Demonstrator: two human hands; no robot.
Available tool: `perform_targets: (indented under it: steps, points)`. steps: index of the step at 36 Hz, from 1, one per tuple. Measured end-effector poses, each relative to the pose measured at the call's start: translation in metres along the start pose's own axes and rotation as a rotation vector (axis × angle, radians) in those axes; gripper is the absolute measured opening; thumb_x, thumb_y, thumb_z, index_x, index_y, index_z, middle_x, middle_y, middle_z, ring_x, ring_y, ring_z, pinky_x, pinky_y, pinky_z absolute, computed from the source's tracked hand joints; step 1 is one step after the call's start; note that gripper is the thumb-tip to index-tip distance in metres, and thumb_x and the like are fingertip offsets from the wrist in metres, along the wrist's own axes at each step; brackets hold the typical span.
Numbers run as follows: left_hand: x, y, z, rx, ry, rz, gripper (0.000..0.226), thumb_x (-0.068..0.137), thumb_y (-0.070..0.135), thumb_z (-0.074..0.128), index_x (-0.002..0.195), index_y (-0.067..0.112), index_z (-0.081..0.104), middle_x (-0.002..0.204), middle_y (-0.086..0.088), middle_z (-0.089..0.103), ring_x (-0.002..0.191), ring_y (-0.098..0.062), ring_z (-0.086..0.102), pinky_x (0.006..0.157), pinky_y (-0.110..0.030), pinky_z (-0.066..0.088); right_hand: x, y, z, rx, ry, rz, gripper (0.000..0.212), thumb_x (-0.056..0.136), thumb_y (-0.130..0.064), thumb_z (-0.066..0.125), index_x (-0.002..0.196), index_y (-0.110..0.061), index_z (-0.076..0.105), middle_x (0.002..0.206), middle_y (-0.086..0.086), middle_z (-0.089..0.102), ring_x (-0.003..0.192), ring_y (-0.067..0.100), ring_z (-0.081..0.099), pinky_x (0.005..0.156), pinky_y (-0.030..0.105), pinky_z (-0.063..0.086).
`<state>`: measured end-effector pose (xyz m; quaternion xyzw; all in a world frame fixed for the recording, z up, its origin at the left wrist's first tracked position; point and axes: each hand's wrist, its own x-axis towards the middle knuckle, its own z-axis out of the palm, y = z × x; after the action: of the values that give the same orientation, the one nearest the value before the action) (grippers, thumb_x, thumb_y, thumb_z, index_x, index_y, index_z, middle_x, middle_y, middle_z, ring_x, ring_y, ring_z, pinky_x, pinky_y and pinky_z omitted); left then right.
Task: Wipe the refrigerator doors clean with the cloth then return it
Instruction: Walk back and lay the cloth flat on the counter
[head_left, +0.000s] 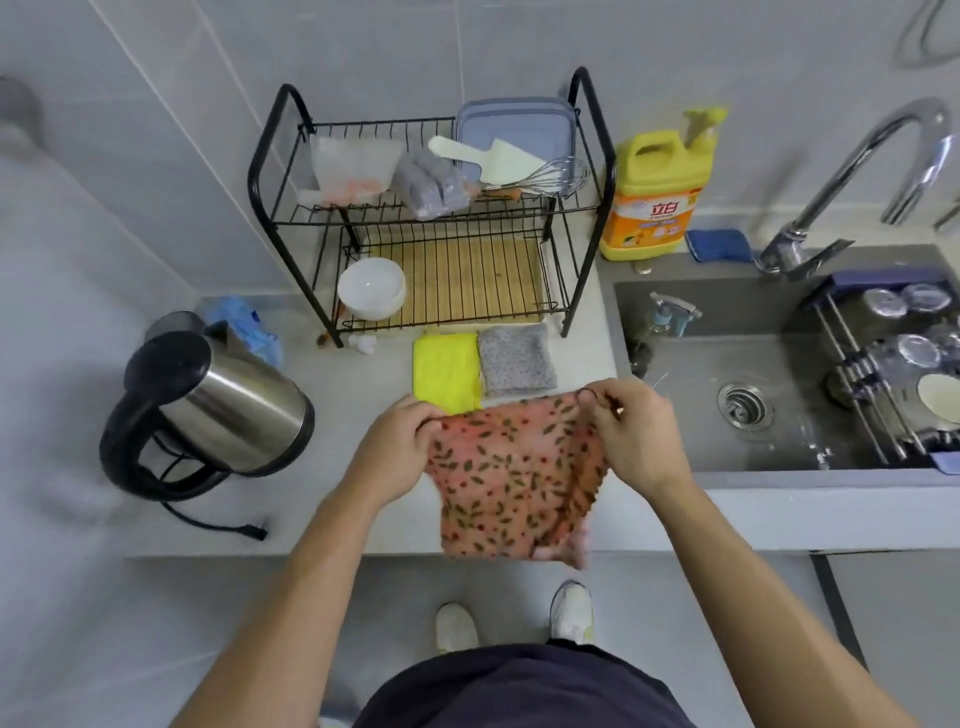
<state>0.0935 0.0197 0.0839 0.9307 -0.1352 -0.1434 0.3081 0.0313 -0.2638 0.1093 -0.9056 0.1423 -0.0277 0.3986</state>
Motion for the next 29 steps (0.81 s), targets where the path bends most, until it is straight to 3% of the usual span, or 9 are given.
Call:
perform_targets:
  steps: [3,6,8,11,15,19,24,27,29]
  points:
    - [0.011,0.016,-0.022,0.013,0.121,0.069,0.016,0.107,0.017,0.056,0.109,0.011,0.071,0.104,0.004,0.059,0.094,-0.009,0.053,0.078,-0.005,0.036,0.010,-0.010,-0.011,0.036,0.137,-0.047,0.016,0.103,-0.020,0.064,0.096,-0.017,0.078,0.088,-0.013,0.062,0.090,0.013,0.058,0.075,0.017,0.035]
    - [0.018,0.032,-0.045,0.031,0.270,0.130,0.016,0.106,0.025,0.060,0.105,0.013,0.070,0.099,0.008,0.058,0.091,-0.012,0.054,0.074,-0.017,0.039,0.017,-0.023,-0.028,0.129,0.277,-0.087,0.012,0.101,-0.023,0.067,0.097,-0.024,0.078,0.091,-0.014,0.066,0.086,-0.001,0.058,0.075,0.004,0.038]
    - [0.020,0.039,-0.057,0.011,0.350,0.145,0.019,0.105,0.029,0.061,0.102,0.012,0.068,0.096,0.006,0.060,0.088,-0.017,0.058,0.070,-0.029,0.042,0.020,-0.032,-0.038,0.219,0.344,-0.105,0.006,0.098,-0.026,0.072,0.096,-0.027,0.077,0.094,-0.014,0.071,0.090,-0.004,0.063,0.079,0.005,0.045]
    - [0.016,0.043,-0.070,-0.068,0.401,0.150,0.028,0.105,0.041,0.059,0.095,0.015,0.064,0.084,0.003,0.066,0.078,-0.020,0.061,0.066,-0.032,0.043,0.019,-0.040,-0.049,0.300,0.400,-0.133,0.003,0.095,-0.025,0.077,0.093,-0.027,0.076,0.088,-0.021,0.072,0.086,0.002,0.068,0.078,0.021,0.055]
    - [0.004,0.042,-0.068,-0.049,0.415,0.144,0.035,0.099,0.053,0.058,0.095,0.019,0.063,0.076,0.009,0.065,0.070,-0.014,0.059,0.059,-0.023,0.042,0.010,-0.031,-0.050,0.287,0.390,-0.156,0.007,0.090,-0.026,0.081,0.092,-0.028,0.075,0.086,-0.021,0.071,0.086,0.001,0.067,0.076,0.009,0.049]
    - [-0.008,0.023,-0.042,-0.147,0.241,0.052,0.010,0.101,0.033,0.068,0.095,0.029,0.061,0.077,0.012,0.074,0.072,-0.005,0.071,0.065,-0.028,0.055,-0.005,-0.001,-0.040,0.235,0.269,-0.087,0.008,0.087,-0.028,0.084,0.089,-0.031,0.077,0.088,-0.020,0.073,0.087,-0.003,0.065,0.077,0.003,0.043]
    - [-0.027,-0.010,-0.002,-0.055,-0.028,-0.066,0.025,0.096,0.012,0.071,0.100,0.037,0.071,0.084,0.033,0.067,0.085,0.007,0.064,0.072,-0.008,0.040,-0.032,0.047,-0.021,0.139,-0.025,0.105,0.021,0.093,-0.023,0.079,0.080,-0.038,0.075,0.086,-0.033,0.072,0.086,-0.009,0.066,0.073,0.004,0.044]
    - [-0.037,-0.024,0.018,0.024,-0.214,-0.170,0.025,0.100,0.013,0.067,0.119,0.029,0.075,0.118,0.013,0.073,0.109,-0.010,0.065,0.092,-0.022,0.046,-0.045,0.071,-0.015,0.051,-0.241,0.233,0.019,0.097,-0.019,0.074,0.080,-0.028,0.077,0.080,-0.013,0.077,0.082,0.008,0.071,0.078,0.023,0.055]
    - [-0.041,-0.030,0.026,0.073,-0.332,-0.233,0.025,0.102,0.016,0.066,0.123,0.027,0.074,0.127,0.005,0.070,0.112,-0.013,0.063,0.098,-0.028,0.047,-0.050,0.081,-0.015,-0.031,-0.390,0.273,0.022,0.098,-0.021,0.071,0.076,-0.022,0.074,0.075,-0.006,0.074,0.071,0.013,0.067,0.074,0.031,0.053]
